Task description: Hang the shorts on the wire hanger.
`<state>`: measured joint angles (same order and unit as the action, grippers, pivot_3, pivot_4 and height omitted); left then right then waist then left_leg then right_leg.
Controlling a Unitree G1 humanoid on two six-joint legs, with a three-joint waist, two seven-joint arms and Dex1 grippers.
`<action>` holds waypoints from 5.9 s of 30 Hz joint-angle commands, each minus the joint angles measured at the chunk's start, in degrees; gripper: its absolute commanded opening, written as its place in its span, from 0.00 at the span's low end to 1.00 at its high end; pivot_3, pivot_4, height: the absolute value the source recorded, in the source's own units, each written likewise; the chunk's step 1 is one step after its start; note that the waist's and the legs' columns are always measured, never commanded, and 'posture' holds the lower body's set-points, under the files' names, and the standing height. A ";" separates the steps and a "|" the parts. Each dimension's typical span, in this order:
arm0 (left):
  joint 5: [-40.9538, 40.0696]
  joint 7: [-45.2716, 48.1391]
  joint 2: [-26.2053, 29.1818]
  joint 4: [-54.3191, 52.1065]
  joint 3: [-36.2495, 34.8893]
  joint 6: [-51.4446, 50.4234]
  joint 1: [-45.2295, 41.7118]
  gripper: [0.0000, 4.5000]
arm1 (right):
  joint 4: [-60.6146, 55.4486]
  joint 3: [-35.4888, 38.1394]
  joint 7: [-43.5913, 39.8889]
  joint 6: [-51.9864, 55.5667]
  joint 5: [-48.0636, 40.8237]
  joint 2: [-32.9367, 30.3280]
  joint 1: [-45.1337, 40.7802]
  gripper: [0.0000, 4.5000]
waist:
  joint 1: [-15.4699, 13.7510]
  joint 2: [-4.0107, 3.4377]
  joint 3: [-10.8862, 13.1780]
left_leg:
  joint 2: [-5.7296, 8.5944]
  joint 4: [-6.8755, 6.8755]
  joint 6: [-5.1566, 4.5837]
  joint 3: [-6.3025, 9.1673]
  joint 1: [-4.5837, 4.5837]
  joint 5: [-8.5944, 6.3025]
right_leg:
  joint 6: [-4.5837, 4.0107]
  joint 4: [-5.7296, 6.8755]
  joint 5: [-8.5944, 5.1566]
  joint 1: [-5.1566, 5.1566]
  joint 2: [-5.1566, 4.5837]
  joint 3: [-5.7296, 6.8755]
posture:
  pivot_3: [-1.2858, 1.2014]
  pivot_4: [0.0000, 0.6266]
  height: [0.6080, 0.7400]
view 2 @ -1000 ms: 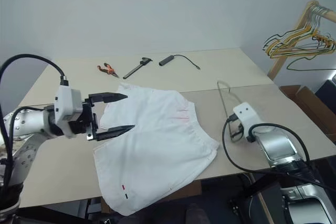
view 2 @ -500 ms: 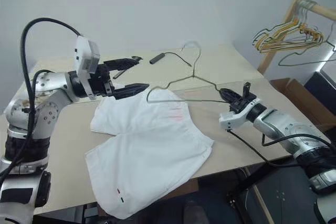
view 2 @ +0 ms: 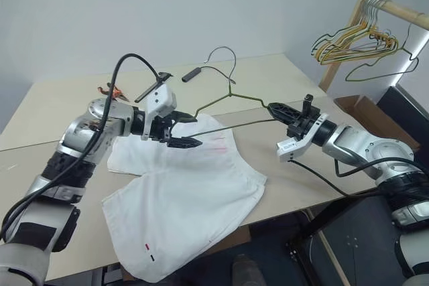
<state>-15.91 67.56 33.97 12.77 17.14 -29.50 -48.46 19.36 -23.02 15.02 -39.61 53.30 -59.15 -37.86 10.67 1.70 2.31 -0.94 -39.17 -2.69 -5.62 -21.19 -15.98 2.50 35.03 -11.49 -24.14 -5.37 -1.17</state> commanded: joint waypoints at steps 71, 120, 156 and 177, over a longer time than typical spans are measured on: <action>-9.12 18.60 11.64 1.53 -18.66 17.54 8.20 0.99 | -12.78 19.55 -86.48 87.30 -71.85 -0.83 15.87 0.00 | -3.04 -0.19 -0.03 | -0.06 -1.59 -0.53 0.02 -1.15 -0.32 | 0.29 0.83 0.32 -0.74 -0.32 0.26 | 0.46 0.00 1.00; -18.08 10.86 15.18 -27.05 -23.06 8.28 27.00 0.99 | 17.00 -1.94 -99.61 99.74 -67.26 12.16 -9.41 0.00 | -7.10 -0.49 -0.01 | -0.01 -1.60 -0.48 0.02 -0.80 -0.44 | 0.27 0.51 0.24 -0.24 -0.06 0.29 | 0.51 0.00 1.00; 5.51 24.94 9.07 24.06 -3.11 43.36 -14.36 0.99 | -35.45 3.87 -81.27 79.90 -52.81 8.91 -7.60 0.00 | -4.85 -0.58 0.04 | -0.02 -1.61 -0.43 -0.46 -1.03 -0.44 | 0.30 0.34 0.24 -0.33 -0.04 0.44 | 0.46 0.00 1.00; 16.62 20.21 -1.80 42.37 -1.93 52.66 -20.36 0.00 | -37.85 5.06 -83.85 83.03 -56.19 8.02 -9.12 0.00 | -2.25 -0.56 0.04 | -0.03 -1.85 -0.53 -0.10 -1.67 -0.49 | 0.33 0.82 0.27 -1.14 -0.10 0.29 | 0.45 0.00 1.00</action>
<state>2.09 88.19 32.16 55.94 16.90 24.07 -67.12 -16.96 -20.26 -68.65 44.16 -2.25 -50.63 -44.88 8.42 1.14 2.35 -0.96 -41.03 -3.22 -5.68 -22.87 -16.47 2.83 35.85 -11.22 -25.27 -5.47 -0.88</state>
